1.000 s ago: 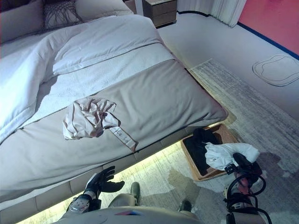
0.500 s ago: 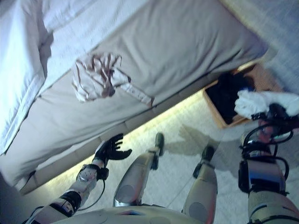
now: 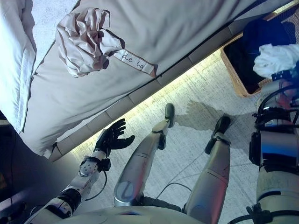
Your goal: Pick up the clothes from the bed and place them into the basket
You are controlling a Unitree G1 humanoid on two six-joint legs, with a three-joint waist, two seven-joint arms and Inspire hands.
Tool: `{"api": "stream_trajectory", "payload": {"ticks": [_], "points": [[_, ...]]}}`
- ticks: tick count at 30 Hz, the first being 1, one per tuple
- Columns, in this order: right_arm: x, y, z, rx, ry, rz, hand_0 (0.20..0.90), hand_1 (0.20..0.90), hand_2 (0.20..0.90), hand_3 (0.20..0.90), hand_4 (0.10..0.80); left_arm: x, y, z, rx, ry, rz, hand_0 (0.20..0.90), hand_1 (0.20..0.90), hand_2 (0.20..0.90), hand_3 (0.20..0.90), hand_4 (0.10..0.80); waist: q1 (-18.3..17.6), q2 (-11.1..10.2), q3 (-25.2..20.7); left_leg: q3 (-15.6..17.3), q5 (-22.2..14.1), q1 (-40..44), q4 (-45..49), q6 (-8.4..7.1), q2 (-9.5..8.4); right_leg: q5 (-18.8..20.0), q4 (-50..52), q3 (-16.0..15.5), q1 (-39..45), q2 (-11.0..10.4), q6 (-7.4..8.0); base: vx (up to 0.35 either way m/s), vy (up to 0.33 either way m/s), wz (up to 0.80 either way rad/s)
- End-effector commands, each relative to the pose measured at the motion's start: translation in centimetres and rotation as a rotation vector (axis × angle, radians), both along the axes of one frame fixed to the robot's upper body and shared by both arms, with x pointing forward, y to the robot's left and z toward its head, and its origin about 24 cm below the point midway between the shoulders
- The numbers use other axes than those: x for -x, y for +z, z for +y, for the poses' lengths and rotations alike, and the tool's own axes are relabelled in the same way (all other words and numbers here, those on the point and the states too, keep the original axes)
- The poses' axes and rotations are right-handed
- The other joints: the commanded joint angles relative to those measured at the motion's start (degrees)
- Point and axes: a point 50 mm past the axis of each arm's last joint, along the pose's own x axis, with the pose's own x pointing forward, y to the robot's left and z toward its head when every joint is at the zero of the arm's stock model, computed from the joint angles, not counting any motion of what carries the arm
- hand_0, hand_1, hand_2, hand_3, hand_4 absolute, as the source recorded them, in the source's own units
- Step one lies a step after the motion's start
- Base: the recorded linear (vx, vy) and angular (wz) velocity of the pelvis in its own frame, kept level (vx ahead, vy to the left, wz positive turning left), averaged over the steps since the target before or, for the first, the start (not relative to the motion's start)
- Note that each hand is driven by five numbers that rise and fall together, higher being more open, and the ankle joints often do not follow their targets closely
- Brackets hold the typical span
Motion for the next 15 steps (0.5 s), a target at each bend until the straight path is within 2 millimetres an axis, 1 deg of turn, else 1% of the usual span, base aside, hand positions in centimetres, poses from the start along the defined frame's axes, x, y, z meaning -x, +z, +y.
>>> {"api": "stream_trajectory", "payload": {"ticks": [1,2,4,5,6,7,8,13,15], "points": [[5.9,9.7,-4.2,0.323,-0.315,-0.14,0.316,0.316,0.316,0.219,0.119,1.8,-0.5,1.6,0.027,0.045,0.007,0.9,0.9,0.9,0.9,0.8,-0.79,6.71,-0.85,-2.57,-4.45,1.27,4.44,-0.77,-0.89,-2.46,-1.56,-3.8,4.25,3.52,-1.47,0.052,0.073,0.03],[6.1,10.1,-4.2,0.321,-0.334,-0.143,0.9,0.9,0.9,0.9,0.8,1.9,-0.5,1.5,0.036,0.046,0.009,0.9,0.9,0.9,0.9,0.8,-0.88,6.84,-0.94,-2.56,-4.35,1.62,3.99,-0.93,-0.85,-2.38,-1.8,-3.86,4.42,3.48,-1.43,0.051,0.052,0.04],[6.6,10.5,-4.7,0.332,-0.356,-0.128,0.9,0.9,0.9,0.9,0.8,1.8,-0.4,1.5,0.057,0.047,0.002,0.9,0.9,0.9,0.9,0.8,-1.13,6.96,-1.12,-2.54,-4.07,2.5,2.95,-1.32,-0.8,-2.08,-2.41,-4.02,4.9,3.55,-1.26,0.002,0.049,0.05],[6.9,10.6,-4.9,0.344,-0.365,-0.111,0.9,0.9,0.9,0.9,0.8,1.8,-0.4,1.4,0.068,0.044,0.005,0.9,0.9,0.9,0.9,0.8,-1.26,7.11,-0.72,-2.15,-2.72,2.55,2.41,-1.24,-0.68,-0.56,-2.96,-4.83,4.9,3.48,-1.77,0.036,0.026,0.01],[7.0,10.6,-5.0,0.345,-0.375,-0.103,0.9,0.9,0.9,0.9,0.8,1.7,-0.4,1.4,0.071,0.038,0.007,0.9,0.9,0.9,0.9,0.8,-1.32,6.94,-1.11,-2.54,-4.02,3.28,2.3,-1.55,-0.8,-1.97,-2.93,-4.21,5.47,3.56,-1.22,-0.07,0.04,0.01],[7.3,10.8,-5.3,0.338,-0.386,-0.102,0.9,0.9,0.9,0.9,0.8,1.6,-0.3,1.4,0.075,0.022,0.012,0.9,0.9,0.9,0.9,0.8,-1.41,7.23,-0.78,-2.23,-2.63,3.25,1.72,-1.37,-0.69,-0.27,-3.47,-5.09,5.35,3.33,-1.64,0.0,0.0,0.0],[7.4,10.9,-5.4,0.339,-0.381,-0.097,0.9,0.9,0.9,0.9,0.8,1.6,-0.3,1.3,0.074,0.01,0.021,0.9,0.9,0.9,0.9,0.8,-1.47,7.28,-0.79,-2.25,-2.6,3.47,1.49,-1.4,-0.69,-0.19,-3.66,-5.16,5.53,3.31,-1.6,-0.086,0.033,-0.02],[7.5,10.5,-6.0,0.336,-0.349,-0.062,0.9,0.9,0.9,0.9,0.8,2.2,-1.1,0.6,0.076,-0.077,0.081,0.9,0.9,0.9,0.9,0.8,-2.01,7.83,-0.95,-1.81,-2.3,5.07,-0.03,-1.81,-0.7,0.14,-4.79,-5.48,6.88,3.12,-1.52,0.01,0.035,-0.03],[7.4,10.3,-6.1,0.339,-0.325,-0.044,0.9,0.9,0.9,0.9,0.8,2.4,-1.3,0.5,0.086,-0.083,0.093,0.9,0.9,0.9,0.9,0.8,-2.19,8.06,-0.96,-1.69,-2.2,5.88,-0.67,-1.88,-0.7,0.23,-5.36,-5.53,7.59,3.08,-1.58,0.003,0.037,-0.01]]}}
